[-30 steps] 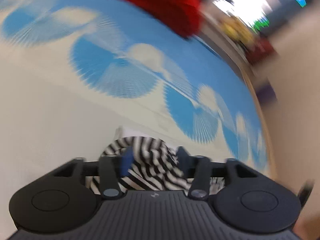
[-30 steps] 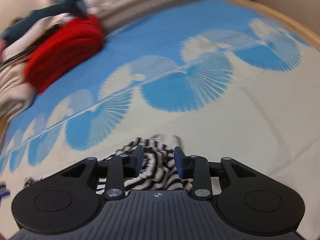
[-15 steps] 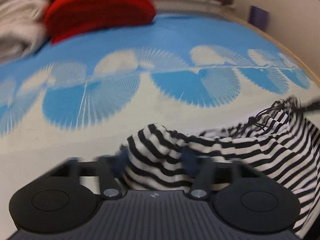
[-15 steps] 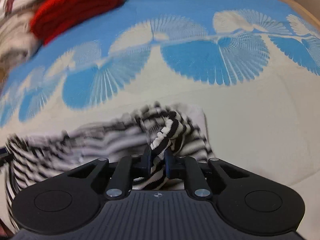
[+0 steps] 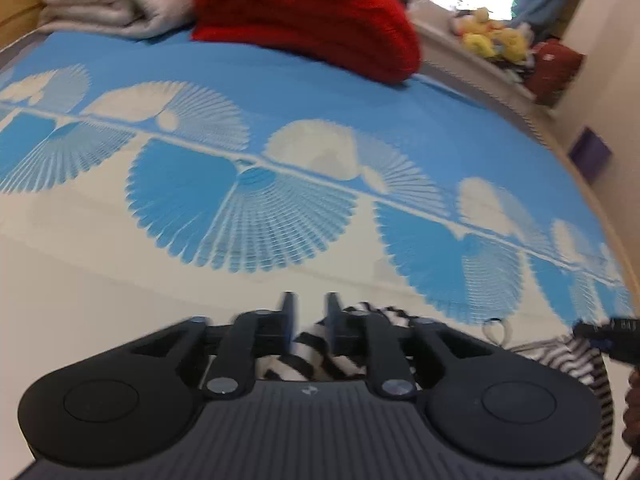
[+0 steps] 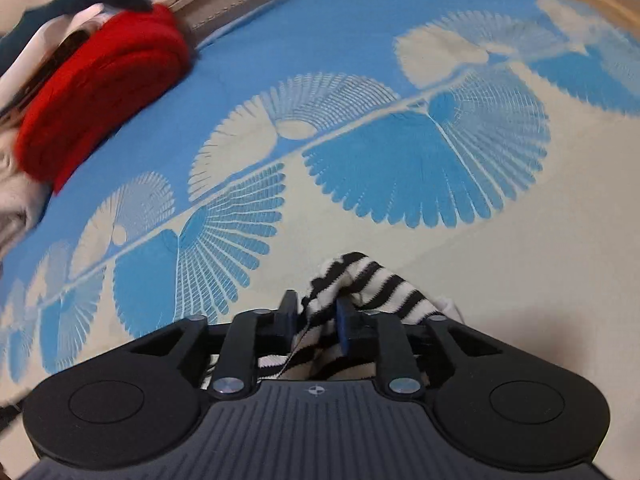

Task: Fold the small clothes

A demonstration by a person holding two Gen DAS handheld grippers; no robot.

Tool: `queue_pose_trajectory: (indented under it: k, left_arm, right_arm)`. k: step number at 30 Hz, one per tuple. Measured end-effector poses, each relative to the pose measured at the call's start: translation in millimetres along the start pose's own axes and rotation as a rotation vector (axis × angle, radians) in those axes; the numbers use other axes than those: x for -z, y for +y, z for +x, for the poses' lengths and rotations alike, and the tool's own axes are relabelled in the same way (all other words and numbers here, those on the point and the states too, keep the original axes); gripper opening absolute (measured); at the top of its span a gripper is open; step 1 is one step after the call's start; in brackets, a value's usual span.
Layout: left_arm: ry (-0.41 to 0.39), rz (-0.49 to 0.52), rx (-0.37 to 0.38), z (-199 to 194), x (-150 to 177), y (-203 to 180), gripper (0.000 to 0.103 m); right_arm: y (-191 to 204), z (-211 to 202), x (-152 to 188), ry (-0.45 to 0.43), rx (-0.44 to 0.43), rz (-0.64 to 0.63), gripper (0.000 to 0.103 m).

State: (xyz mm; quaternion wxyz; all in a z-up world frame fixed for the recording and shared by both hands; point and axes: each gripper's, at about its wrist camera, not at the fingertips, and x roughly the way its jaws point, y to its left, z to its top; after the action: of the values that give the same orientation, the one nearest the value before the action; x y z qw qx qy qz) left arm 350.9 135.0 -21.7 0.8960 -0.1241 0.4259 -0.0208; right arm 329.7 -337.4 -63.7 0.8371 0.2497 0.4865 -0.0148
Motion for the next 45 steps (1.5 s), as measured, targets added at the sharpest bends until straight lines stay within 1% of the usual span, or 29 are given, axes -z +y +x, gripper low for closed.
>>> queue_pose_trajectory:
  k: [3, 5, 7, 9, 11, 13, 14, 15, 16, 17, 18, 19, 20, 21, 22, 23, 25, 26, 28, 29, 30, 31, 32, 34, 35, 38, 40, 43, 45]
  left_arm:
    - [0.007, 0.046, 0.019, -4.4, 2.2, 0.0, 0.064]
    - [0.035, 0.075, 0.030, -5.4, 8.8, -1.4, 0.066]
    - [0.074, 0.114, 0.022, 3.7, 18.2, -4.8, 0.066]
    - [0.058, 0.173, -0.031, 8.5, 25.9, -10.5, 0.065]
    - [0.030, 0.194, -0.069, 10.7, 28.7, -12.2, 0.064]
    - [0.029, 0.153, -0.060, 13.3, 28.4, -8.7, 0.056]
    - [0.041, 0.135, -0.044, 14.6, 27.9, -6.8, 0.047]
    - [0.054, 0.129, -0.032, 17.0, 28.0, -5.9, 0.027]
    - [0.059, 0.141, -0.031, 18.5, 27.6, -6.1, 0.011]
    - [0.031, 0.166, -0.055, 16.1, 25.2, -6.6, 0.001]
    - [-0.055, 0.173, -0.128, 7.7, 21.2, -5.9, 0.001]
    - [-0.149, 0.145, -0.210, -2.7, 15.9, -1.7, 0.001]
    - [-0.202, 0.093, -0.243, -9.9, 10.2, 6.1, 0.001]
    - [-0.198, 0.032, -0.220, -10.3, 6.2, 15.3, 0.001]
    - [-0.146, 0.002, -0.189, -4.2, 5.1, 19.8, 0.001]
    - [-0.069, 0.009, -0.183, 7.1, 7.2, 20.3, 0.001]
    - [0.025, 0.057, -0.213, 23.3, 13.7, 16.1, 0.002]
    - [0.062, 0.059, -0.213, 27.6, 14.8, 15.6, 0.005]
    - [0.090, 0.022, -0.192, 23.7, 11.9, 19.4, 0.018]
    - [0.078, 0.002, -0.180, 16.2, 8.7, 22.4, 0.031]
    - [0.060, -0.014, -0.166, 6.3, 5.4, 25.0, 0.040]
    - [0.049, -0.026, -0.146, -3.1, 3.1, 27.6, 0.043]
    - [0.053, -0.035, -0.117, -12.0, 1.7, 30.3, 0.045]
    - [0.098, -0.039, -0.067, -24.2, 4.6, 36.3, 0.045]
    - [0.123, -0.034, -0.056, -28.7, 7.3, 36.3, 0.045]
    - [0.236, -0.023, -0.046, -34.5, 30.2, 45.5, 0.045]
    - [0.322, -0.011, -0.024, -35.1, 48.7, 50.6, 0.045]
    - [0.402, 0.051, 0.015, -40.3, 76.0, 50.0, 0.046]
    - [0.437, 0.071, 0.022, -40.5, 90.5, 50.0, 0.047]
  right_arm:
    - [2.8, -27.6, -5.2, -0.056, -0.065, -0.083, 0.045]
    - [-4.6, -47.9, -7.5, -0.101, -0.082, -0.159, 0.052]
    - [-21.0, -56.4, -4.9, -0.102, -0.068, -0.219, 0.052]
    - [-42.0, -53.0, -0.7, -0.038, -0.042, -0.232, 0.053]
    - [-59.1, -43.2, 4.5, 0.035, 0.000, -0.243, 0.053]
    - [-64.3, -37.8, 7.2, 0.039, 0.050, -0.256, 0.053]
    - [-64.9, -35.2, 7.3, 0.036, 0.052, -0.247, 0.053]
    - [-64.1, -31.9, 6.5, 0.040, 0.033, -0.235, 0.051]
    - [-61.2, -27.4, 6.8, 0.052, 0.004, -0.236, 0.031]
    - [-55.6, -23.6, 8.2, 0.061, -0.022, -0.263, 0.003]
    - [-47.6, -22.6, 9.8, 0.044, -0.018, -0.307, 0.001]
    - [-39.0, -28.9, 9.3, -0.029, 0.021, -0.348, 0.001]
    - [-33.6, -37.5, 4.6, -0.104, 0.040, -0.343, 0.001]
    - [-34.6, -43.7, -2.9, -0.148, 0.008, -0.288, 0.001]
    - [-36.0, -44.9, -7.1, -0.160, -0.016, -0.249, 0.001]
    - [-33.7, -40.5, -7.8, -0.149, -0.004, -0.252, 0.001]
    - [-27.3, -22.2, -0.2, -0.103, 0.103, -0.325, 0.001]
    - [-27.7, -11.7, 3.0, -0.067, 0.134, -0.330, 0.002]
    - [-29.4, -0.9, 3.2, -0.017, 0.161, -0.302, 0.005]
    - [-29.5, -1.4, 2.0, -0.017, 0.159, -0.290, 0.012]
    - [-30.0, -7.8, -0.5, -0.034, 0.146, -0.273, 0.016]
    - [-30.4, -15.4, -3.0, -0.047, 0.132, -0.259, 0.026]
    - [-31.8, -26.0, -4.3, -0.060, 0.108, -0.245, 0.033]
    - [-37.6, -44.1, 0.7, -0.062, 0.060, -0.233, 0.038]
    - [-41.2, -51.2, 4.3, -0.045, 0.043, -0.234, 0.040]
    - [-57.7, -65.1, 19.9, 0.051, 0.011, -0.254, 0.044]
    - [-67.2, -67.3, 34.9, 0.124, 0.020, -0.297, 0.044]
    - [-78.2, -71.0, 59.7, 0.209, 0.030, -0.376, 0.044]
    - [-84.8, -73.0, 73.6, 0.249, 0.037, -0.414, 0.044]
